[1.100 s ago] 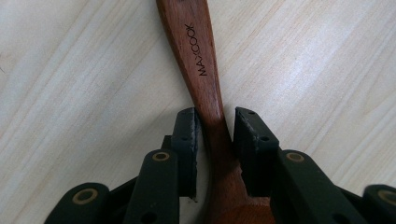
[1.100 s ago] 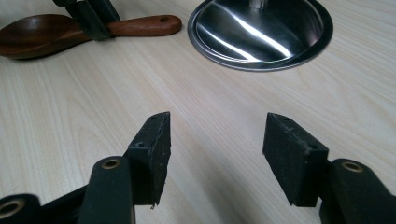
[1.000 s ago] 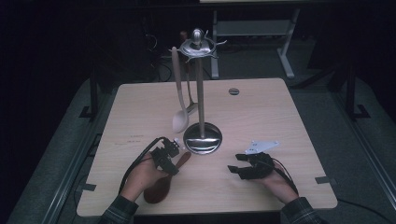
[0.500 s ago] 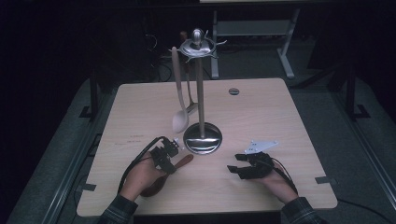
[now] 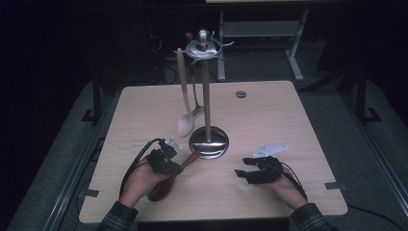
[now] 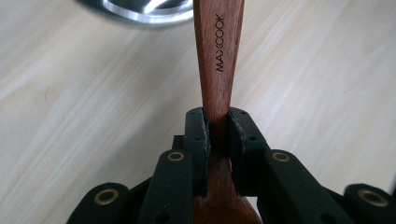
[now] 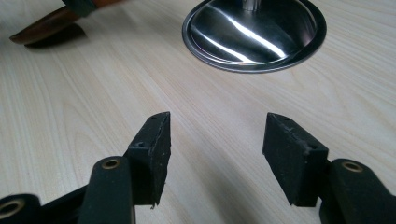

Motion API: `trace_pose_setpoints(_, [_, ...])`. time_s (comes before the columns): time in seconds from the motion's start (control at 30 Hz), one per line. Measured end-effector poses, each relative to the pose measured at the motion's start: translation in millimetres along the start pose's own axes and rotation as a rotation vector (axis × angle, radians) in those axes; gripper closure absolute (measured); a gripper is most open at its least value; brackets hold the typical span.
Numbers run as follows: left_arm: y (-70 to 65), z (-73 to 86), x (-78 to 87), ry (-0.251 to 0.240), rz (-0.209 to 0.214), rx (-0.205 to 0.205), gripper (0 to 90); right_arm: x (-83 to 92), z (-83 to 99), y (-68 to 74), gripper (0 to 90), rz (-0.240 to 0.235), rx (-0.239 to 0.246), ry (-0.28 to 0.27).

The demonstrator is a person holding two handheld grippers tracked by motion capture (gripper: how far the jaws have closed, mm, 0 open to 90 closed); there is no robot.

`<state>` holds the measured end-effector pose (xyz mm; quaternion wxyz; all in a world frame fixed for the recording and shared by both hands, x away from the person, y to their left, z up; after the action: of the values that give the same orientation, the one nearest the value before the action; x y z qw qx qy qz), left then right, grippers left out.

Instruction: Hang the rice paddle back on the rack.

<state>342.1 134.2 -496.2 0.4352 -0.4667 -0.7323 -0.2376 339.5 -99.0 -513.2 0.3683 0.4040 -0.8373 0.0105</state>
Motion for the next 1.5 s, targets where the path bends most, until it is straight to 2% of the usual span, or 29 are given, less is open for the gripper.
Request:
trace_pose_setpoints(0.07, [-1.6,-2.9,7.6,-0.057,0.022,-0.003,78.6,0.0,-0.1,-0.2,41.3,0.0,-0.001,-0.002])
trace_pose_setpoints(0.17, [-4.3,-10.7,17.4,-0.193,0.037,0.007,78.5,0.2,-0.3,-1.0,41.3,0.005,-0.006,-0.003])
trace_pose_setpoints(0.27, [-3.5,-15.1,28.3,-0.295,0.041,0.002,78.5,0.4,-0.4,-1.2,40.9,0.006,-0.006,-0.004])
trace_pose_setpoints(0.37, [-1.3,-20.5,40.1,-0.392,0.015,-0.011,78.5,0.6,-1.1,-1.6,40.4,0.011,-0.011,-0.009])
trace_pose_setpoints(0.5, [-1.6,-25.9,49.0,-0.47,-0.013,-0.023,78.5,1.1,-3.2,-2.2,40.3,0.012,-0.008,-0.02])
trace_pose_setpoints(0.57, [-1.8,-29.4,50.9,-0.507,-0.042,-0.024,78.5,2.5,-7.1,0.7,40.3,-0.006,-0.024,-0.027])
trace_pose_setpoints(0.7, [-4.1,-35.1,49.3,-0.524,-0.076,-0.022,78.5,6.1,-24.5,7.9,40.1,-0.02,-0.025,-0.076])
trace_pose_setpoints(0.73, [-6.0,-36.4,48.3,-0.527,-0.075,-0.011,78.5,6.6,-28.5,9.3,40.2,-0.023,-0.02,-0.089])
trace_pose_setpoints(0.83, [-9.0,-38.9,45.2,-0.526,-0.082,-0.022,78.5,8.9,-39.3,13.2,41.2,-0.036,-0.026,-0.107])
trace_pose_setpoints(1.07, [-14.1,-54.5,48.1,-0.598,-0.143,-0.028,78.5,12.8,-70.4,30.6,43.1,-0.096,-0.024,-0.172])
trace_pose_setpoints(1.23, [-16.0,-57.8,43.3,-0.592,-0.152,-0.019,78.5,12.4,-87.5,42.1,44.2,-0.139,-0.031,-0.196])
trace_pose_setpoints(1.5, [-19.6,-61.5,40.8,-0.595,-0.169,-0.034,78.5,10.5,-108.5,59.5,45.6,-0.188,-0.013,-0.232])
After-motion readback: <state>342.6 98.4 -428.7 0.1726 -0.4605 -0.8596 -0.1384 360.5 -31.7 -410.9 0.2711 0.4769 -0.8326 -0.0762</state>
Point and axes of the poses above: each handheld gripper's, and its own axes: x roughly backward along the jaws, z roughly out of its underside, y roughly to its left, the point moved 10 cm from there along -x, roughly forward along the jaws, and after that the axes turned 10 degrees about -x, right-handed, at the moved point
